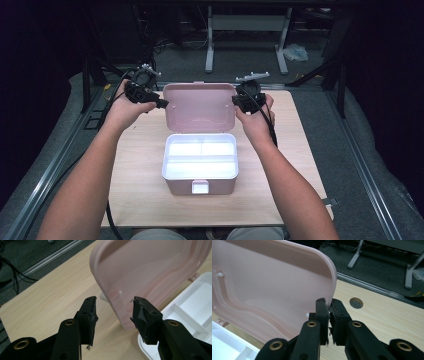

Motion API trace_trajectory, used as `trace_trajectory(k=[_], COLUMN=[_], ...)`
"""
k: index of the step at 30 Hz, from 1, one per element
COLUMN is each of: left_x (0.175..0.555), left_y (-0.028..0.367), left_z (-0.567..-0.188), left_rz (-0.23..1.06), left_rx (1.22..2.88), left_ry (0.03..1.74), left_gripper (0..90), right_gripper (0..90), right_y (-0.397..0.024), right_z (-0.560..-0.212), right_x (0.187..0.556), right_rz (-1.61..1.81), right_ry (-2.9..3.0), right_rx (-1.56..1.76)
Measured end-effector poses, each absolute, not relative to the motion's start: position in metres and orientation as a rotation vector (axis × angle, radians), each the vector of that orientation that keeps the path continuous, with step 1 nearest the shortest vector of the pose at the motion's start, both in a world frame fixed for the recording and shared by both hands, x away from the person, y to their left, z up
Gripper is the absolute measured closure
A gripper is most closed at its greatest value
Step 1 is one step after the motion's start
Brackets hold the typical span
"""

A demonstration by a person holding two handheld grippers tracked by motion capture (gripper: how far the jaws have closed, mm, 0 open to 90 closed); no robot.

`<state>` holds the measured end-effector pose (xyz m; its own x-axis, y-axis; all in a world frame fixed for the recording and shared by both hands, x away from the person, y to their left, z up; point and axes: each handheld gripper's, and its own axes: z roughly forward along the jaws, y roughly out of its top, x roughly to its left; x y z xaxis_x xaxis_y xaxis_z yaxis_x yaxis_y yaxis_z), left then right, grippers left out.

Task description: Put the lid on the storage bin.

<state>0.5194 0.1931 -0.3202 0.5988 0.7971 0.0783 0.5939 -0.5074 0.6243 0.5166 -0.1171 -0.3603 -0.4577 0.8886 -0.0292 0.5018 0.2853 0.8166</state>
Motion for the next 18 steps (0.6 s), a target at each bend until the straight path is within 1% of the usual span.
trace_trajectory(k=[3, 5, 11, 13, 16, 18], left_x=[0.524, 0.526, 0.534, 0.536, 0.539, 0.54], left_y=[0.192, 0.191, 0.187, 0.185, 0.183, 0.182], left_z=[-0.315, -0.313, -0.312, -0.313, -0.315, -0.315], left_rz=[0.49, 0.486, 0.532, 0.553, 0.528, 0.53], left_rx=[2.258, 2.238, 2.231, 2.227, 2.211, 2.22], left_ry=[1.1, 1.102, 1.103, 1.097, 1.107, 1.1], left_gripper=[55.6, 61.0, 66.2, 66.3, 66.6, 71.3], right_gripper=[85.6, 85.7, 85.7, 85.8, 85.8, 85.8], right_y=[-0.118, -0.118, -0.119, -0.12, -0.12, -0.12], right_z=[-0.36, -0.36, -0.359, -0.358, -0.358, -0.357], right_x=[0.515, 0.514, 0.51, 0.509, 0.508, 0.507], right_rz=[1.054, 1.059, 1.066, 1.067, 1.068, 1.07], right_ry=[2.072, 2.072, 2.074, 2.074, 2.078, 2.079], right_rx=[1.239, 1.236, 1.225, 1.221, 1.217, 1.218])
